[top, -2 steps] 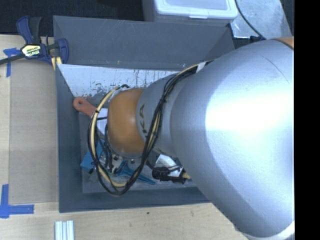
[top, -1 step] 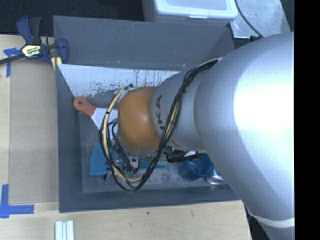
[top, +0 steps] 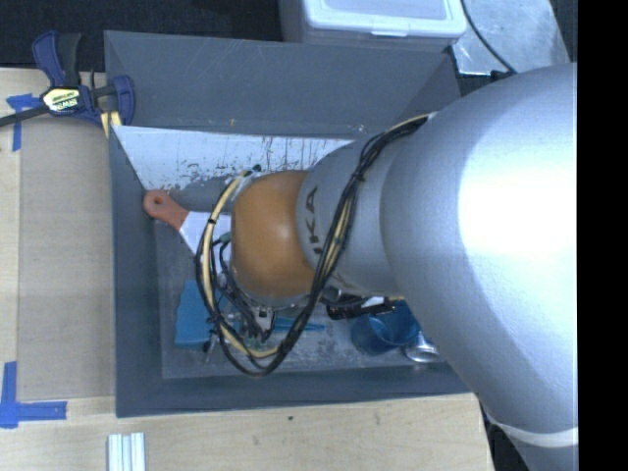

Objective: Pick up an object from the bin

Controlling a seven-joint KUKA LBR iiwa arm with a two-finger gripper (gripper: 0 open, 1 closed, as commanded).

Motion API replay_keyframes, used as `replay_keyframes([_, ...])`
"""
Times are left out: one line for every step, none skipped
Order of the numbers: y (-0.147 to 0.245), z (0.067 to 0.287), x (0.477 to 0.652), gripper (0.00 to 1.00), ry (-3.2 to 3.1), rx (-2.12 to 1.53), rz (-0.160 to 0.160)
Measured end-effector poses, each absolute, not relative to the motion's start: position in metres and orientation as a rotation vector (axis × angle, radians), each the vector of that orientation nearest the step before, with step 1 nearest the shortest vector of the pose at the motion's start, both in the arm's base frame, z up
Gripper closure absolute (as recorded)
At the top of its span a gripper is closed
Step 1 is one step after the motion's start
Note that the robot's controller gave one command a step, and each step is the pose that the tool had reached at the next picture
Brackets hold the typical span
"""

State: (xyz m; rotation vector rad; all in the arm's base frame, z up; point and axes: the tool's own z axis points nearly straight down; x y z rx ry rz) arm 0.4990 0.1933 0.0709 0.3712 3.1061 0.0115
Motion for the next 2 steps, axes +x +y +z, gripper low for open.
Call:
replay_keyframes([0.1929,0.0733,0.4990,1.00,3.104,0.372,0.012])
replay_keyframes([0.1925,0.0782,0.4990,1.00,3.104,0.374,0.011])
